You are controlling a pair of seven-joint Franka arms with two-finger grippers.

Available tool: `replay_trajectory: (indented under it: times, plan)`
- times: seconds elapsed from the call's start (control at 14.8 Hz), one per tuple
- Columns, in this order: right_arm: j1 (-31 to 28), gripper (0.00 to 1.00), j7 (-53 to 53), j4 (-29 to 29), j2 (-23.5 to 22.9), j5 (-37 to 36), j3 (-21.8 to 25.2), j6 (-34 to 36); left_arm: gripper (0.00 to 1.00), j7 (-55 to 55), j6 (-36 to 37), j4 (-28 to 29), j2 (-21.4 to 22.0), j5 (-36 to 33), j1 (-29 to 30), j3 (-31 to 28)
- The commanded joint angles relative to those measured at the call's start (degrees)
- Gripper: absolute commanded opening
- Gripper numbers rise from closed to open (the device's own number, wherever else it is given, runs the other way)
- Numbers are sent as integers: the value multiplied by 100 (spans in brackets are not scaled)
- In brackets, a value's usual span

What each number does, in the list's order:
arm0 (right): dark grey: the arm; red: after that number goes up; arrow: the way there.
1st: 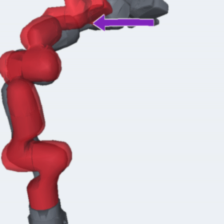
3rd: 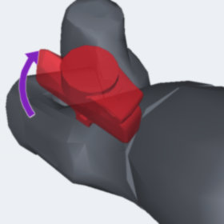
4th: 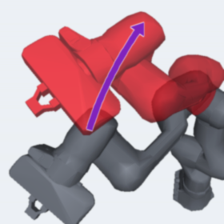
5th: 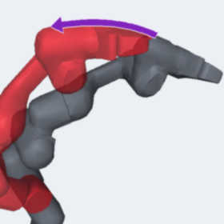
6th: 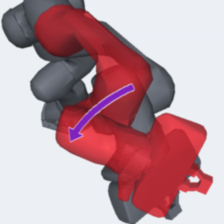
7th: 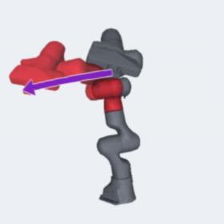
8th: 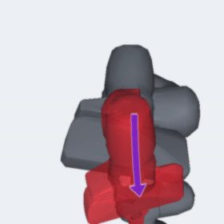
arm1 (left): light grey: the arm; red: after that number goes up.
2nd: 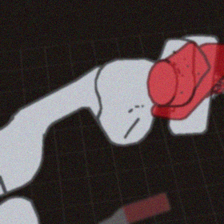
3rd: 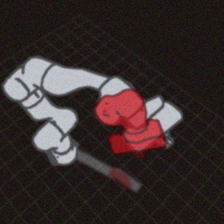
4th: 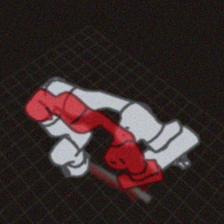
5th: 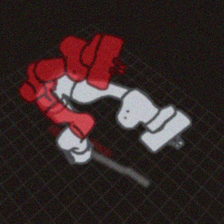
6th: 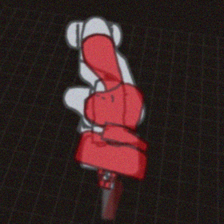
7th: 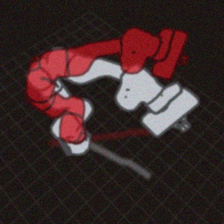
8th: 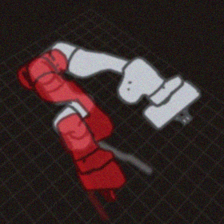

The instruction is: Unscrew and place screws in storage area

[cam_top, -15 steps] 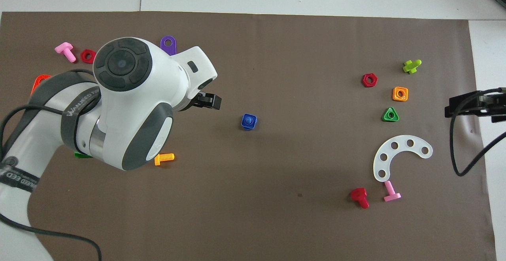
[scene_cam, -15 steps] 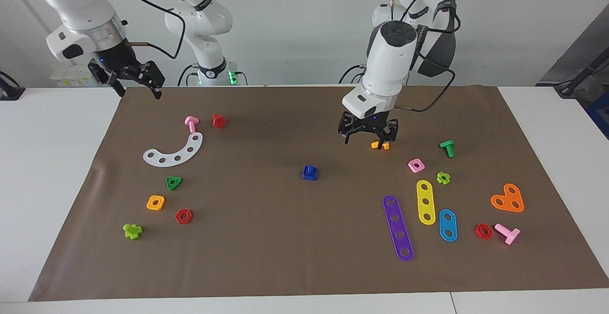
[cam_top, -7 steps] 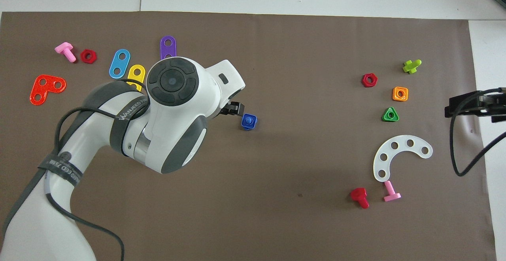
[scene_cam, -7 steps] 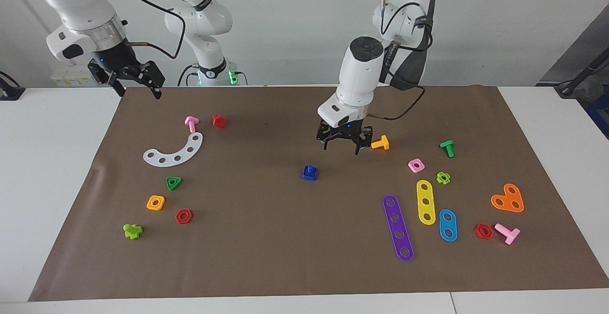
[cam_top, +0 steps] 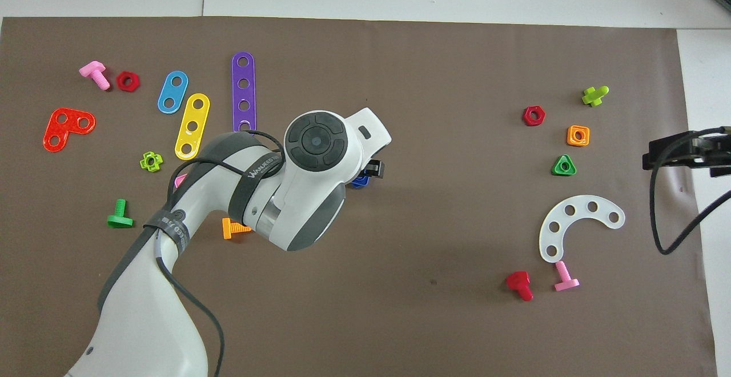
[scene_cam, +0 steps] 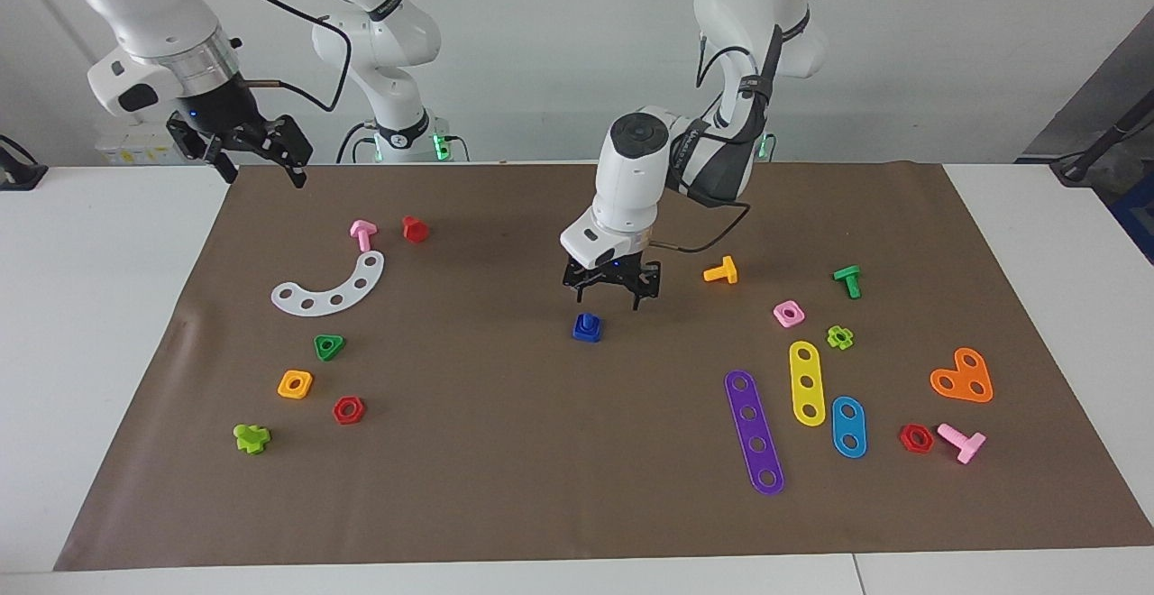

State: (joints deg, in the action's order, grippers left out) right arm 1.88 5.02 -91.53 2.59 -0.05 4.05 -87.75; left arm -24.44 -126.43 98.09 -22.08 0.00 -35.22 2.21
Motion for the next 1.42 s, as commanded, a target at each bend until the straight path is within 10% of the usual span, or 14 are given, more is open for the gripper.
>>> replay_trajectory:
  times: [0.0, 0.81, 1.36]
  plan:
    - [-65, 100, -133, -137, 128, 120, -27, -67, 99, -96, -258, -10, -173, -27, -133, -98]
    - [-65, 100, -133, -137, 128, 111, -27, -67, 86, -201, -1261, 571, -359, -27, -266, -81]
    - [-65, 100, -133, -137, 119, 111, -27, -67, 52, -298, -1200, 562, -350, -1, -239, -81]
